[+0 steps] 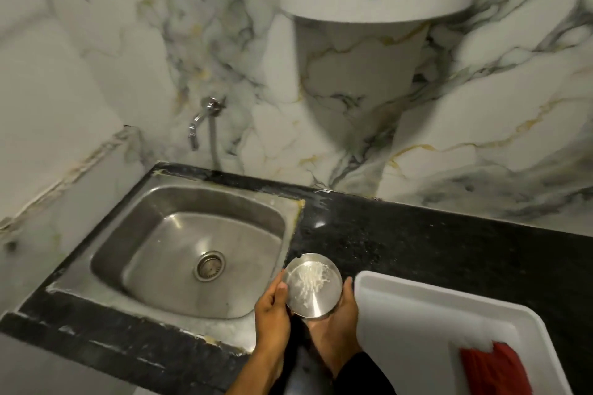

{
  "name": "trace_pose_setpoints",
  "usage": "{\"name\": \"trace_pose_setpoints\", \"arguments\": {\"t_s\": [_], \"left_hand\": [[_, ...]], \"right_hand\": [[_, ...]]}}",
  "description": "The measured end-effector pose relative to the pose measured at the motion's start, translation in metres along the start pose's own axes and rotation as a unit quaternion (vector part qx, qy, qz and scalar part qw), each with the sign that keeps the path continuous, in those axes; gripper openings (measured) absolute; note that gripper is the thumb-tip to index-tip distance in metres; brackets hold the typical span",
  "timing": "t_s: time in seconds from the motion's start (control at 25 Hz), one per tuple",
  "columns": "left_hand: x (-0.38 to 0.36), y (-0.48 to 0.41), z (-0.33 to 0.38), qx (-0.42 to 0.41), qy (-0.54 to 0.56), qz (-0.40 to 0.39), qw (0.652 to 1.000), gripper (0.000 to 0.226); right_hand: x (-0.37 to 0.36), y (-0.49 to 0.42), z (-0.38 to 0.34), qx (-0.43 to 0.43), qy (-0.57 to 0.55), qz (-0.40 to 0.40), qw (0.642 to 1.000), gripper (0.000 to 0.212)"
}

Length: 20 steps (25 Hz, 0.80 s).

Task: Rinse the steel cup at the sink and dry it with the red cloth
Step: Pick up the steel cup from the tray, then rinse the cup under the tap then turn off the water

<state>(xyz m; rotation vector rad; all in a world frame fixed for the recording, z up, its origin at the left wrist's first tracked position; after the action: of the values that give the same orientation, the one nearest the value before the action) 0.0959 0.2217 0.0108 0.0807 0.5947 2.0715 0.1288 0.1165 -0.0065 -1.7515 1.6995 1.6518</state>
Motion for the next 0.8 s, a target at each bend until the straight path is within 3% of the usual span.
{"name": "trace_pose_setpoints", "arguments": {"t_s": [0.12,0.28,0.48,0.64,0.8], "left_hand": [[0.043,-0.021,0.036,-0.021,-0.036,0.024,0.999,0.033],[0.115,-0.084,0.095,-0.041,-0.091,0.036,0.994,0.036],[0.179,-0.211,0.232,-0.101,-0.198,0.038,0.974,0.056],[0.176,-0.309,0.335,-0.162,-0.362,0.031,0.917,0.076],[0.157,-0.345,0.369,-0.208,-0.456,0.016,0.865,0.047]], "right_hand": [[-0.030,-0.031,0.041,-0.047,-0.003,-0.010,0.999,0.087],[-0.080,-0.089,0.094,-0.020,0.044,-0.007,0.999,0.079],[-0.159,-0.160,0.147,-0.002,0.049,-0.018,0.999,0.072],[-0.200,-0.223,0.183,-0.005,0.047,0.042,0.998,0.076],[-0.227,-0.258,0.194,-0.003,0.058,0.080,0.995,0.088]]}}
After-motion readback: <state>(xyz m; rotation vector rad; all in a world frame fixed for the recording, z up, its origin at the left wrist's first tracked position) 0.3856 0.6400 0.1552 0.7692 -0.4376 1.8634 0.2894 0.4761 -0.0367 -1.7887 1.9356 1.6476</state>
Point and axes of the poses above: each hand's wrist, its own y-axis away from the middle knuckle, its own x-axis out of the back of the hand, z = x × y, the point moved 9 cm from there along -y, towards the middle knuckle, and after that the axes turned 4 degrees about x, right-handed, at the moved point
